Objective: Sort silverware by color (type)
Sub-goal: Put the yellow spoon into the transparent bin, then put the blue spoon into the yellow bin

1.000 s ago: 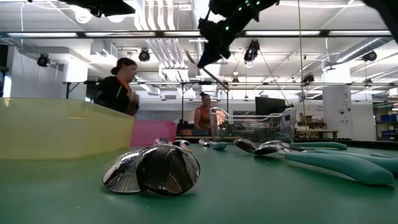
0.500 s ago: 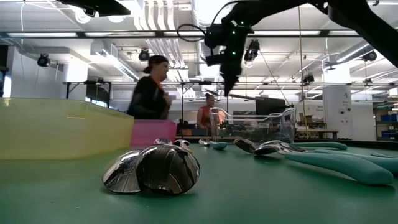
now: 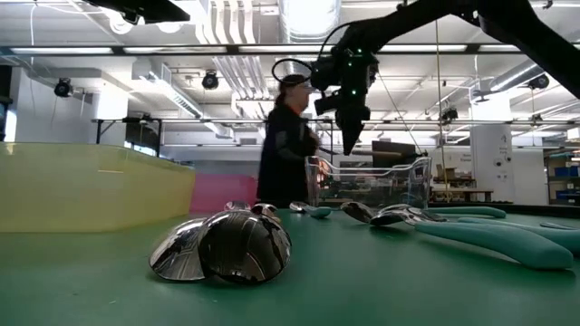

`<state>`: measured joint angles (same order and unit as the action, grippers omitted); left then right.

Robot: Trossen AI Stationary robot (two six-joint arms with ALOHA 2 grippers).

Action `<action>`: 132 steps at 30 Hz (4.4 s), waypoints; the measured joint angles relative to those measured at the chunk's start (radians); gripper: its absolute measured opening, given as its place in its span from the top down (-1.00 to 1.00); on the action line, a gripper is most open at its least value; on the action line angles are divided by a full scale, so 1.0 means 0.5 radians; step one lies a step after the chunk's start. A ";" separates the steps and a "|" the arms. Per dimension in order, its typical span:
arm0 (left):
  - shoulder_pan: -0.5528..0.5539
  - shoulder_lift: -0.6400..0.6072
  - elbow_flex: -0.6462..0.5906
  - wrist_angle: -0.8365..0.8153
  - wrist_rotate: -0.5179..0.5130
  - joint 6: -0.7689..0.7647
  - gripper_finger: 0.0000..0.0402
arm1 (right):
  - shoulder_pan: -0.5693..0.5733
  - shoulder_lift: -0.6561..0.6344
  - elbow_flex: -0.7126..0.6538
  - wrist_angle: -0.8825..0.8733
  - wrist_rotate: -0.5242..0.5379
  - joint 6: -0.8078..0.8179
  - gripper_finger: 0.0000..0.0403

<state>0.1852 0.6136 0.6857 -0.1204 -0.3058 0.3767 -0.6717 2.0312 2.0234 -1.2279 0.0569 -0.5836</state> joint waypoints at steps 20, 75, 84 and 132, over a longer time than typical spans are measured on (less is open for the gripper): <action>0.000 0.011 0.000 -0.001 0.000 0.013 1.00 | -0.033 0.000 -0.535 0.517 -0.008 -0.165 0.93; 0.000 0.013 0.000 0.000 0.000 0.015 1.00 | -0.032 -0.001 -0.711 0.688 -0.004 -0.084 0.90; -0.001 0.018 0.000 0.001 0.000 0.015 1.00 | -0.032 -0.001 -0.711 0.597 -0.005 0.014 0.90; -0.004 0.150 -0.015 -0.360 0.070 -0.511 1.00 | 0.353 -0.832 -0.962 1.180 -0.219 0.610 0.65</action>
<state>0.1831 0.6886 0.6784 -0.3005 -0.2707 0.1210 -0.4951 1.6154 1.5422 -0.6378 -0.0528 -0.2786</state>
